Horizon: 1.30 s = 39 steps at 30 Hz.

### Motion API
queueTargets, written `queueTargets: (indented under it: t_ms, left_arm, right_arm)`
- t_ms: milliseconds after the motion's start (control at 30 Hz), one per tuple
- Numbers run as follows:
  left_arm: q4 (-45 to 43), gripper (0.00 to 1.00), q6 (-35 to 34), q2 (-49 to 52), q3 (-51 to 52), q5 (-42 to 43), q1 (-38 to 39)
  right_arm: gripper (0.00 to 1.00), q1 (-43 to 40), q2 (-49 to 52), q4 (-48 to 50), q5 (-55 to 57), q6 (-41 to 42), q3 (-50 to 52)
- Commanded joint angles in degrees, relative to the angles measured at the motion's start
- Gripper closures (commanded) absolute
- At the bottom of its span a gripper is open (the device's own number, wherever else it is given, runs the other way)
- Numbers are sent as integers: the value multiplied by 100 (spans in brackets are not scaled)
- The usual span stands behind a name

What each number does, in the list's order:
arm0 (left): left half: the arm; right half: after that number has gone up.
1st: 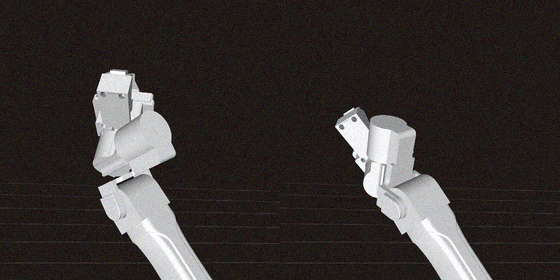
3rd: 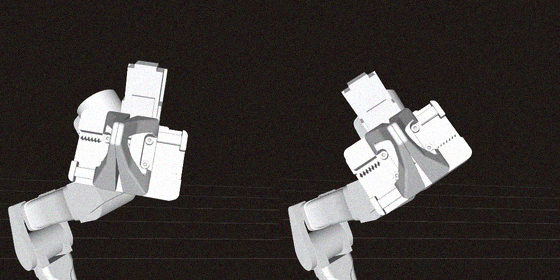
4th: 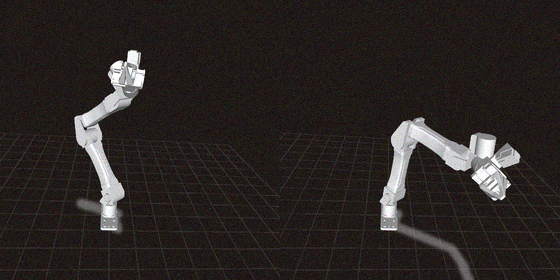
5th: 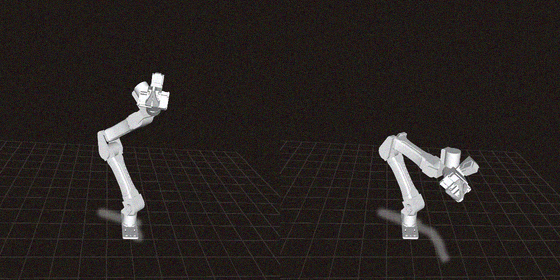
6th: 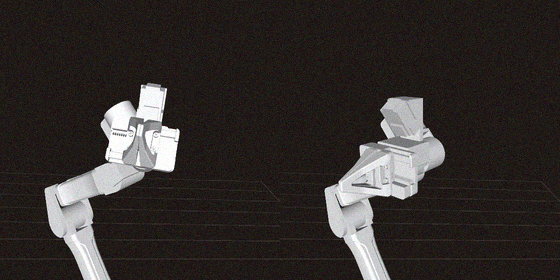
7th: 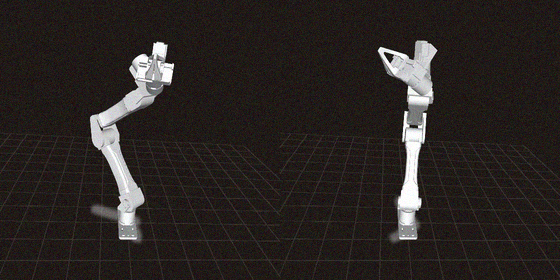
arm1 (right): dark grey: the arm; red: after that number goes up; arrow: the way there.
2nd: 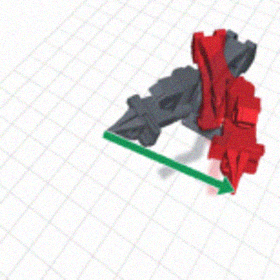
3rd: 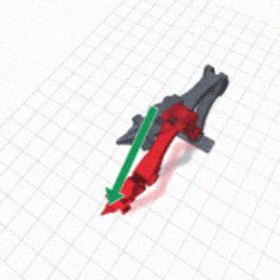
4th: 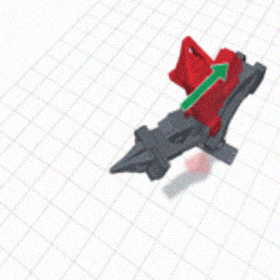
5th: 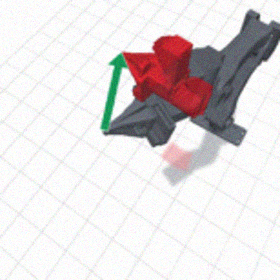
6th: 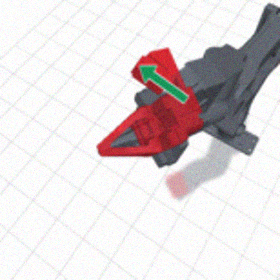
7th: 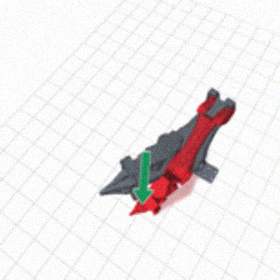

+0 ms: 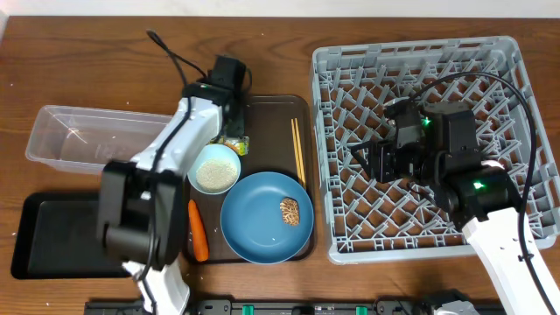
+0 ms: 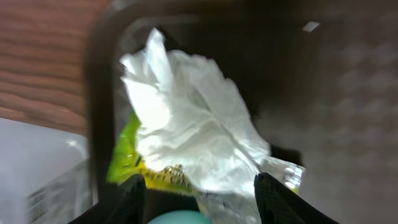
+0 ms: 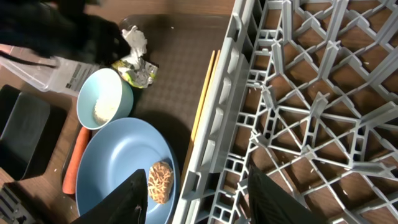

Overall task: Sort waste into correct bins and load items into the dishwasher rack
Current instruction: 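Grasp the white tissue on the tray with the left gripper, then carry the tissue left and drop it into the clear bin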

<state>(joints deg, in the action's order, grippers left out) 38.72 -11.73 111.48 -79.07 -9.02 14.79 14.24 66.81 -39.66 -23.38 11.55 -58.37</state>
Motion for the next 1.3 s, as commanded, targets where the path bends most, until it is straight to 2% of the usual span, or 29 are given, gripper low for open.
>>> queueTargets:
  t_ms: [0, 67, 200, 267, 367, 433, 933, 1167, 1267]
  left_arm:
    - [-79, 44, 70, 177, -66, -127, -24]
    - [-208, 46, 74, 199, -66, -66, -24]
    - [-352, 55, 72, 199, -66, -46, -24]
    - [-341, 65, 72, 201, -66, -44, -24]
    - [-302, 87, 74, 197, -68, -13, -24]
    - [-249, 94, 76, 155, -70, 181, -24]
    - [55, 94, 72, -1239, -74, 254, -24]
    - [610, 94, -4, -1869, -74, -1005, -173]
    - [960, 94, -599, -2275, -74, -1099, -483]
  right_arm:
    - [52, 85, -2, -22, -42, 44, -44]
    - [52, 85, -2, -17, -42, 44, -44]
    - [52, 85, -2, -26, -42, 42, -44]
    - [53, 85, -2, -42, -42, 42, -46]
    - [53, 85, -2, -39, -39, 42, -44]
    - [53, 85, -2, -39, -39, 42, -44]
    - [51, 85, -2, -17, -37, 42, -46]
    - [50, 85, -2, -107, -37, 42, -44]
    - [49, 85, -2, -107, -37, 39, -44]
